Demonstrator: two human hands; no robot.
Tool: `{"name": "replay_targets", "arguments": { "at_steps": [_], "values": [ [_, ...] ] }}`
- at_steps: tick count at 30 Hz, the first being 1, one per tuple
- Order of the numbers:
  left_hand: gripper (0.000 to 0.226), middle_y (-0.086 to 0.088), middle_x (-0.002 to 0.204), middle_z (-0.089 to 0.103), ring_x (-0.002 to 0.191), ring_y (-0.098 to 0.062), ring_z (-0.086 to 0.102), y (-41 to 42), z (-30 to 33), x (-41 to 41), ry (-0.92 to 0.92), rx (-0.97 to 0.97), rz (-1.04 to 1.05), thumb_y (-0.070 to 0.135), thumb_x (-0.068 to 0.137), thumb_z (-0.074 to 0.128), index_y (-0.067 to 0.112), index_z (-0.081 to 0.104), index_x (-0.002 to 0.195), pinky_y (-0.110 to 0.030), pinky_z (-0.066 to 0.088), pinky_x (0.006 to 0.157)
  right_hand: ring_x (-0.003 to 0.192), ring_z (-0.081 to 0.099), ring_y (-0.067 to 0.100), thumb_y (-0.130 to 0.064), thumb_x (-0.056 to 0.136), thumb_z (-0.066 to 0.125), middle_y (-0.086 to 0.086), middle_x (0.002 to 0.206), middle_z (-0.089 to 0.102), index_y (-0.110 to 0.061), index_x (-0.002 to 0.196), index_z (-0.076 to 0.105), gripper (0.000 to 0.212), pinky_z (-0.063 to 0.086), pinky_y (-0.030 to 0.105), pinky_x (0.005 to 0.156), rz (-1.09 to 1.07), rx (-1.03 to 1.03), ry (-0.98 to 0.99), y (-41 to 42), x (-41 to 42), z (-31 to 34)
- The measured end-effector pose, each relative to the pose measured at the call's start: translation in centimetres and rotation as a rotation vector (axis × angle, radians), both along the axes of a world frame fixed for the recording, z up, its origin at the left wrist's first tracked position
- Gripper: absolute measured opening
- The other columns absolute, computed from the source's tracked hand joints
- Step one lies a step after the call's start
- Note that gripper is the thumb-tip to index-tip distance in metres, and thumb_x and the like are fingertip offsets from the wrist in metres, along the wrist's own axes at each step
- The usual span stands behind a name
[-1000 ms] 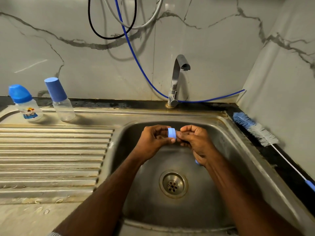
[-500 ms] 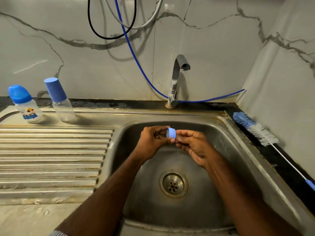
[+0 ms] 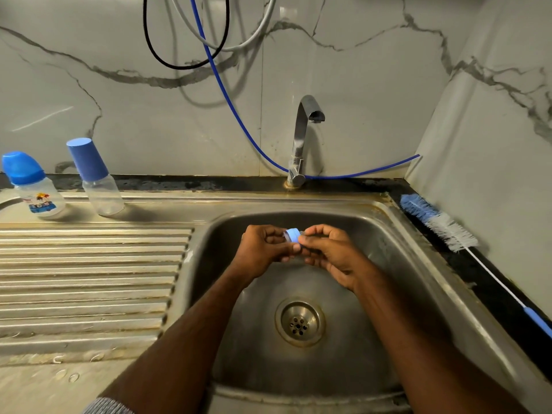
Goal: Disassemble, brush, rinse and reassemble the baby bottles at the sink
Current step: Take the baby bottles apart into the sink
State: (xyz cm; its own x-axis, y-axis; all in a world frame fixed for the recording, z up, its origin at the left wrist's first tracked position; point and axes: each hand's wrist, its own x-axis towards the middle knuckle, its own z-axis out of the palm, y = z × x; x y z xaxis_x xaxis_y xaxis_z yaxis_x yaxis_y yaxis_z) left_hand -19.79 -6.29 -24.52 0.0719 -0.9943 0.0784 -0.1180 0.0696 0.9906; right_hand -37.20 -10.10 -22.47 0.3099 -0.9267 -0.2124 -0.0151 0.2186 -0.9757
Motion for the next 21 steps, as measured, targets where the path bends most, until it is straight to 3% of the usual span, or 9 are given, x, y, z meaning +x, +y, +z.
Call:
{"name": "replay_targets", "arguments": {
  "at_steps": [5,9,13,17,21],
  "values": [
    [0.034,-0.016,0.092,0.077,0.084,-0.027,0.076,0.0,0.2,-0.2,0.155,0.023,-0.028,0.005,0.079,0.08,-0.002,0.07,0.112,-0.03,0.063,0.074,0.076,0.069,0.021,-0.005,0.092,0.066,0.009,0.085,0.074,-0.01,0.113,0.061,0.022,0.056,0.035,0.078,-0.002,0.095,-0.135,-0.5,0.0,-0.1],
    [0.031,-0.016,0.087,0.076,0.077,-0.023,0.075,-0.5,-0.7,0.4,0.076,0.073,0.062,0.003,0.08,0.081,0.002,0.069,0.109,-0.028,0.061,0.07,0.078,0.064,0.016,-0.008,0.096,0.062,0.008,0.09,0.071,-0.011,0.112,0.065,0.016,0.057,0.031,0.074,-0.05,0.07,-0.114,-1.5,-0.4,-0.8],
    [0.028,-0.018,0.092,0.074,0.083,-0.027,0.076,-1.3,-1.6,0.7,0.055,0.102,0.189,-0.004,0.084,0.074,0.009,0.063,0.105,-0.037,0.063,0.076,0.08,0.064,0.012,-0.012,0.085,0.077,-0.009,0.082,0.066,-0.023,0.111,0.058,0.034,0.053,0.029,0.076,-0.164,-0.324,0.472,-2.8,-2.4,-2.7],
    [0.023,-0.013,0.093,0.073,0.084,-0.026,0.074,-1.4,-2.0,0.4,-0.019,0.094,0.157,-0.002,0.082,0.077,0.008,0.066,0.099,-0.033,0.063,0.072,0.091,0.064,0.018,-0.023,0.067,0.087,-0.013,0.086,0.063,-0.042,0.107,0.047,0.059,0.053,0.041,0.086,-0.099,-0.346,0.893,-4.1,-4.4,-7.3],
    [0.019,-0.003,0.099,0.071,0.09,-0.019,0.07,-1.6,-2.3,0.3,-0.203,0.083,0.098,0.01,0.082,0.081,0.018,0.071,0.097,-0.027,0.059,0.061,0.102,0.058,0.024,-0.033,0.068,0.081,-0.006,0.101,0.065,-0.036,0.111,0.048,0.054,0.046,0.045,0.096,-0.015,-0.354,1.15,-5.3,-4.7,-9.7]
  ]
}}
